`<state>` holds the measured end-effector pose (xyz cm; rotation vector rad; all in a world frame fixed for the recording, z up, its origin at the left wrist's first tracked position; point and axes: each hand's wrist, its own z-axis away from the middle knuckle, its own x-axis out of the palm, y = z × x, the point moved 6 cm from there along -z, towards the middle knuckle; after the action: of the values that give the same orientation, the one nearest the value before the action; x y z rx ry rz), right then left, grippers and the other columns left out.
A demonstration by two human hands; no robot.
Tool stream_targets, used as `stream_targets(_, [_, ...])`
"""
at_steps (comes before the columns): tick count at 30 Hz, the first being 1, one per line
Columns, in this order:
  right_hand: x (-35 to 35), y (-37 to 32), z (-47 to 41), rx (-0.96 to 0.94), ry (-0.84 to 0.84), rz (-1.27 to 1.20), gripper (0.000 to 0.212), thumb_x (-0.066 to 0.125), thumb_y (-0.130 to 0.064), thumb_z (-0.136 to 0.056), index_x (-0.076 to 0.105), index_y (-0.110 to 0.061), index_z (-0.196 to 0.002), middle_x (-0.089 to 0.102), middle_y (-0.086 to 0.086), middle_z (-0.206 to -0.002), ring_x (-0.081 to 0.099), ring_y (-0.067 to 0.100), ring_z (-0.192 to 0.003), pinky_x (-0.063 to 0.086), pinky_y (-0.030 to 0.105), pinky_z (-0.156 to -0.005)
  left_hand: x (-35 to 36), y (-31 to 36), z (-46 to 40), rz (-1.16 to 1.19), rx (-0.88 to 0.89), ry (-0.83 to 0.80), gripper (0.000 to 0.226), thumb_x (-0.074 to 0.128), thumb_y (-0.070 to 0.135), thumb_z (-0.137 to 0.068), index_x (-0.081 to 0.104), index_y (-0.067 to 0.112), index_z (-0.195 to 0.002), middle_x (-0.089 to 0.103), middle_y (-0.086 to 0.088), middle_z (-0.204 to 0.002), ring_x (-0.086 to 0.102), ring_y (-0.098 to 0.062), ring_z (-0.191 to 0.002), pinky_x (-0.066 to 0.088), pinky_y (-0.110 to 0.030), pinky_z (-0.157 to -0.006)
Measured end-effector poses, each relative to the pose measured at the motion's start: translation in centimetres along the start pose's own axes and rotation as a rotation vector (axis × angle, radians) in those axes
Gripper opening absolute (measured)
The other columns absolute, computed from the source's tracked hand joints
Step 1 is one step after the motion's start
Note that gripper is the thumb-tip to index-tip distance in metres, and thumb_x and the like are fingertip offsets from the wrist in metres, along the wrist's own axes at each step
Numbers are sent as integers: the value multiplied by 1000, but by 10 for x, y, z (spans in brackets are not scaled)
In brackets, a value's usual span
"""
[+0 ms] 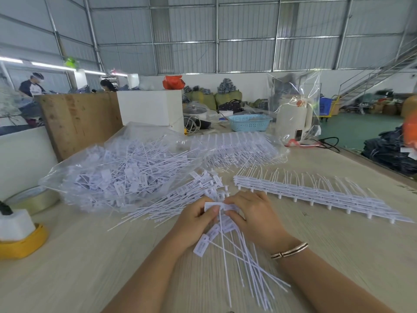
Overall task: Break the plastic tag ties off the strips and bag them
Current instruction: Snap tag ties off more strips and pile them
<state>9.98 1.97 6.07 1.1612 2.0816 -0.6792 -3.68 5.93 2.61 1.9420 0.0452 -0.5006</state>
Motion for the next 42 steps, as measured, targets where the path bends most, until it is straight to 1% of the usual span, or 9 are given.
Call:
stream_targets(8, [3,1,-1,8,-65,4,32,38,-35,-94,67,-22,-96,68,-7,-91,60,16,-86,27,30,-79,1,2,3,12,-2,-26,15,52,21,-95,60,22,-83,58,21,-59,52,6,-57,40,-9,-55])
stream_targets(13, [1,3,-2,40,-56,-76,17,50,-30,-95,66,-23,-96,67,-12,-86,59,11,-81,31,30,-80,1,1,2,60,-23,-22,13,52,21,-95,63,19,-88,63,19,-65,60,1,-66,45,-14,-63])
stream_targets(18, [9,9,0,245,-94,-461,20,51,-18,-94,62,-24,-78,61,-7,-64,50,3,-56,38,20,-61,1,3,2,44,-3,-30,15,51,21,-96,61,15,-87,60,17,-65,56,-4,-68,43,-18,-68])
stream_targets(22, [1,43,6,531,64,-744,24,51,-15,-94,57,-18,-71,66,-3,-68,62,17,-70,42,19,-65,-8,4,3,166,-15,34,21,49,19,-96,60,20,-78,61,15,-65,57,1,-65,42,-7,-65])
stream_targets(26, [-5,48,9,449,48,-517,16,68,-22,-83,59,-35,-77,61,-12,-73,54,11,-67,39,11,-61,-13,3,2,199,-29,91,25,53,21,-94,60,16,-70,57,14,-62,55,-1,-63,41,-9,-64])
stream_targets(28, [-1,34,5,330,17,-446,17,72,-26,-78,59,-37,-82,59,-16,-76,53,7,-71,41,18,-70,-11,3,1,168,-31,98,24,55,23,-93,63,17,-71,60,14,-62,57,1,-64,41,-8,-63])
stream_targets(33, [24,12,1,103,-197,-200,27,62,-45,-80,61,-34,-105,48,-26,-89,39,-13,-81,29,30,-88,-11,-5,0,-155,-98,165,25,59,36,-89,69,16,-79,65,-2,-69,58,-11,-64,43,-26,-62])
stream_targets(37, [14,24,3,167,-86,-370,19,59,-26,-88,61,-33,-105,50,-25,-90,48,-11,-79,38,19,-77,-10,-3,4,-627,-84,158,49,51,64,-81,58,17,-70,49,9,-56,48,-9,-55,34,-27,-55])
stream_targets(42, [-9,44,3,375,41,-375,14,53,-23,-93,57,-26,-80,58,-11,-69,48,3,-56,36,13,-53,-23,13,10,-716,-118,273,37,49,65,-82,52,28,-86,56,11,-80,56,-11,-74,44,-30,-67])
